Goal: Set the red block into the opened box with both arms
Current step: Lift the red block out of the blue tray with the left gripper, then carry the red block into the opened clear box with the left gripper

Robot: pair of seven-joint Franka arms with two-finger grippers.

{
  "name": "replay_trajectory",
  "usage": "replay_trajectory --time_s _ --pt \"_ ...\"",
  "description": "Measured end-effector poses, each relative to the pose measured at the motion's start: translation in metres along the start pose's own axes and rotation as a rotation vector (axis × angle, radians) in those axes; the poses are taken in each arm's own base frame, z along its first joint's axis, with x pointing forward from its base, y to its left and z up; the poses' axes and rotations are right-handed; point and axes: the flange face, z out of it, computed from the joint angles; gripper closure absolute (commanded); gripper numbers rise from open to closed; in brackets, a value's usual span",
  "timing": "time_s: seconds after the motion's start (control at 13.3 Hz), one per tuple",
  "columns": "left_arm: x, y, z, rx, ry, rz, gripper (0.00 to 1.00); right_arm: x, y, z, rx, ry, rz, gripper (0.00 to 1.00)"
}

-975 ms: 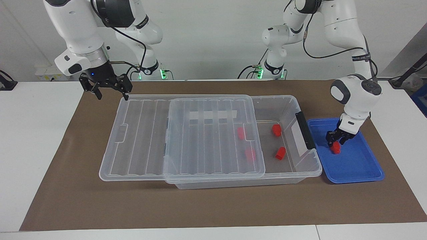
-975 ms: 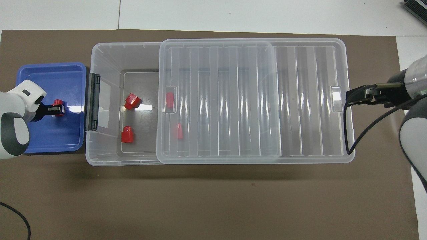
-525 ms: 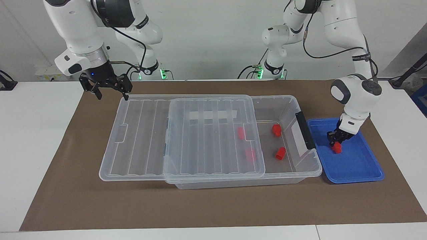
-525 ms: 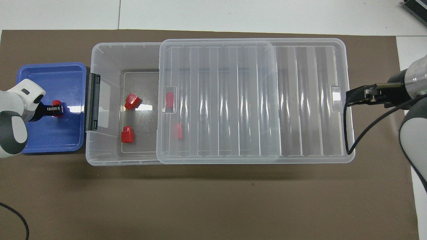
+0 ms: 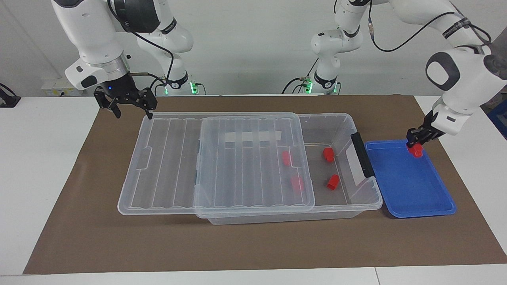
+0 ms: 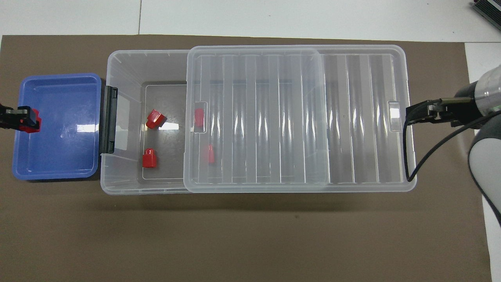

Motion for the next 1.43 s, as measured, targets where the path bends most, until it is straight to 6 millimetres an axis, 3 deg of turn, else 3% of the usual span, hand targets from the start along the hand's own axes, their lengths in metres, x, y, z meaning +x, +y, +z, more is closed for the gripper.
replay_trajectory --time_s 0.15,0.22,0.45,0.53,0.67,0.97,1.12,1.43 --pt "-0.005 0.048 -0.034 -0.005 0.001 -0.077 1.0 0.0 0.0 0.0 0.0 0.0 0.0 0.0" --pt "-0.01 0.09 -0.045 -0.007 0.015 -0.129 1.0 0.0 0.0 0.0 0.0 0.0 0.0 0.0" --pt "-0.031 0.209 -0.049 -0.015 0.042 -0.248 1.0 0.0 0.0 0.0 0.0 0.0 0.0 0.0" --pt "-0.039 0.235 -0.044 -0.019 0.049 -0.256 1.0 0.0 0.0 0.0 0.0 0.0 0.0 0.0" --pt "-0.049 0.258 -0.022 -0.025 0.064 -0.238 1.0 0.0 0.0 0.0 0.0 0.0 0.0 0.0" --pt "-0.077 0.294 0.063 -0.035 0.105 -0.156 1.0 0.0 0.0 0.0 0.0 0.0 0.0 0.0" --pt "-0.091 0.31 0.092 -0.041 0.116 -0.119 1.0 0.0 0.0 0.0 0.0 0.0 0.0 0.0" --pt "-0.097 0.302 0.124 -0.036 0.125 -0.096 1.0 0.0 0.0 0.0 0.0 0.0 0.0 0.0"
